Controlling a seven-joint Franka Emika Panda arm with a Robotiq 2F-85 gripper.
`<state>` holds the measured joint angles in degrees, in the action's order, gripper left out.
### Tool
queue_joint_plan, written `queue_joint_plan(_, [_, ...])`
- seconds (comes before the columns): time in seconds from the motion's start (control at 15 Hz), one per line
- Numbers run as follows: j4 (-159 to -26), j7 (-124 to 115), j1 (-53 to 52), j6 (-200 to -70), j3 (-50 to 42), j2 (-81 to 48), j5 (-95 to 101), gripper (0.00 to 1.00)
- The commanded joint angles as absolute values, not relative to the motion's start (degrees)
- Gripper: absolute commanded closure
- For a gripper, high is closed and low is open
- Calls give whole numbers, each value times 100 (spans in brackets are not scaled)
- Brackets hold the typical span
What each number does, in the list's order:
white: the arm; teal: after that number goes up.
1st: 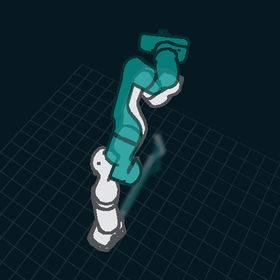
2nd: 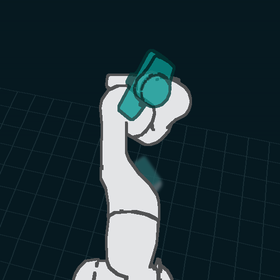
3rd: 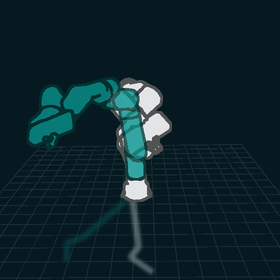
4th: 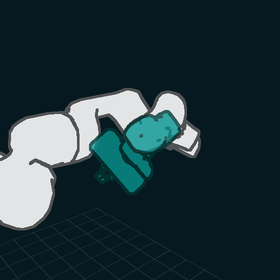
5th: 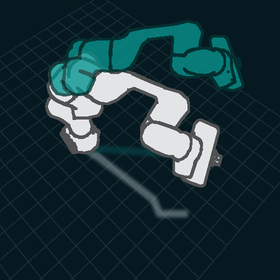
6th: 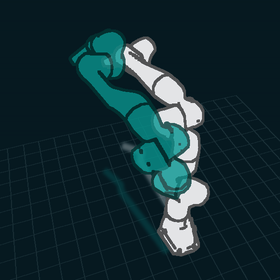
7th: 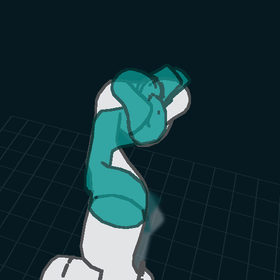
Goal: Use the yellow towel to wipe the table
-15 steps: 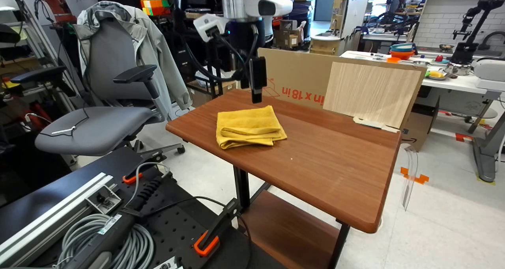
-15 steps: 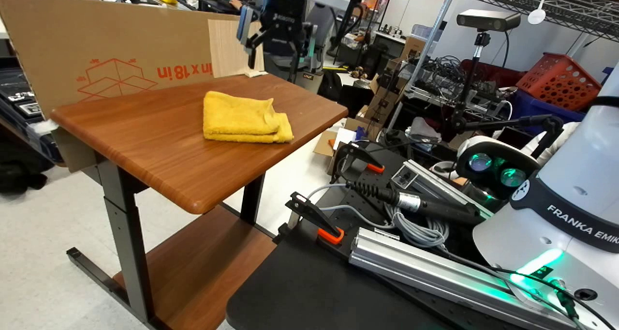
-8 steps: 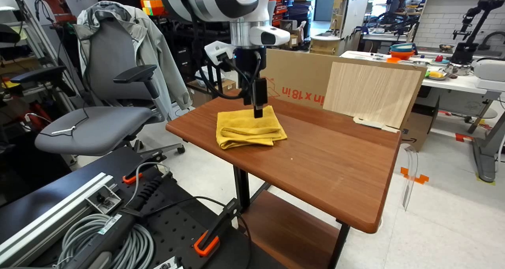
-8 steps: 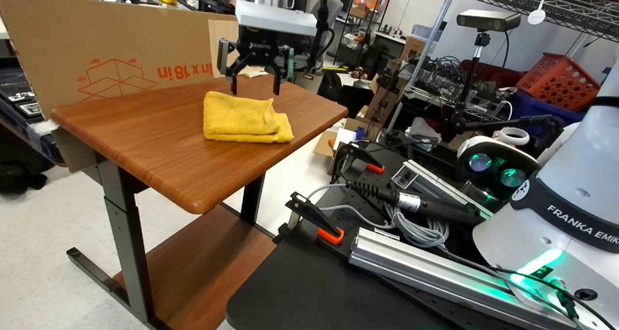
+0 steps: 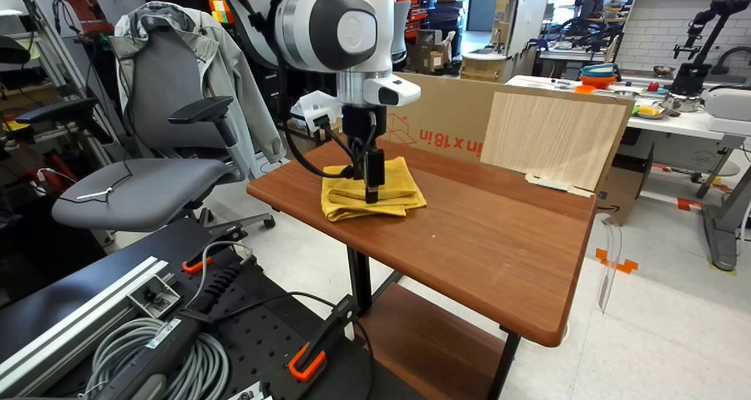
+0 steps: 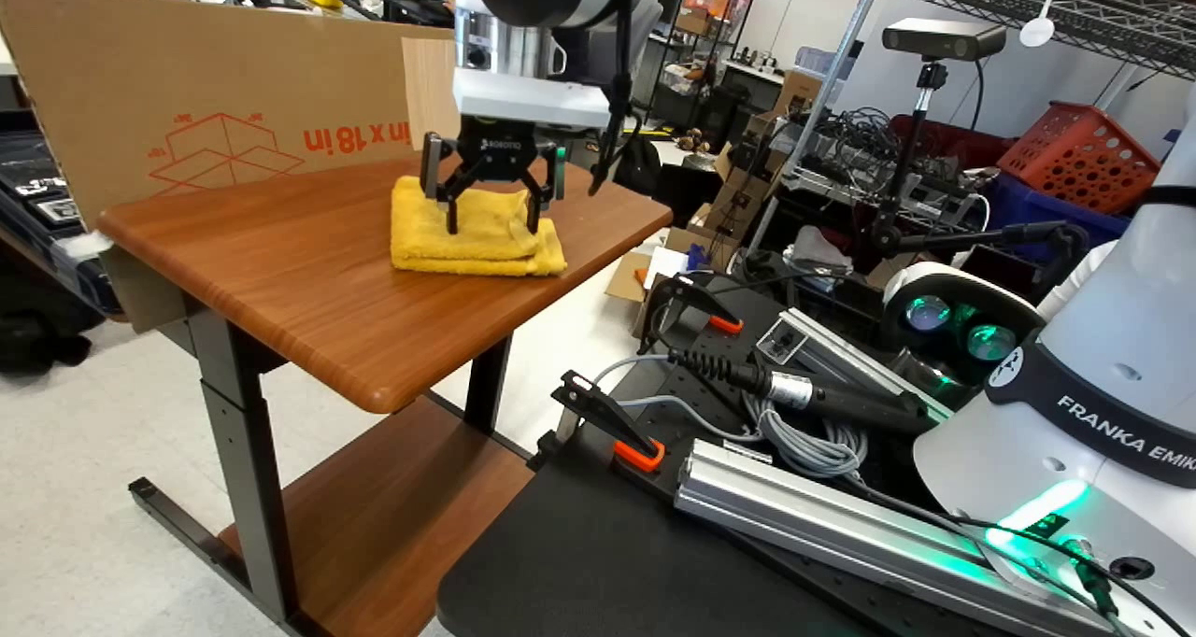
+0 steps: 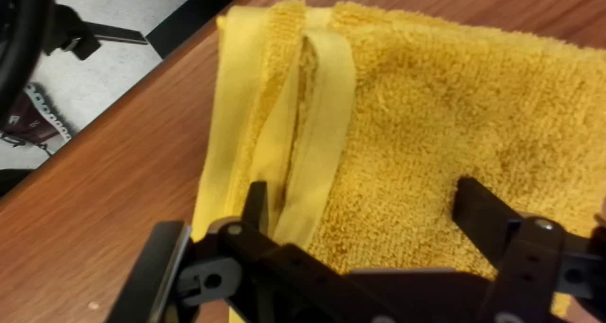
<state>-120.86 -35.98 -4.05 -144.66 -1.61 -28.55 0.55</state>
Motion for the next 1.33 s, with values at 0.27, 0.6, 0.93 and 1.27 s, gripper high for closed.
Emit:
queue_joint_plan(0.27, [-11867, -3558, -616, -15694, -156, -3638, -862, 0])
queue_joint_plan(0.6, [-11442, -3707, -51, -15657, -685, -3853, -1348, 0])
queue_joint_plan(0.93, [-10324, -3904, 834, -15251, -1060, -4456, -1829, 0])
queue_joint_plan(1.27, [-10633, -4247, 764, -14935, -1073, -4214, -1810, 0])
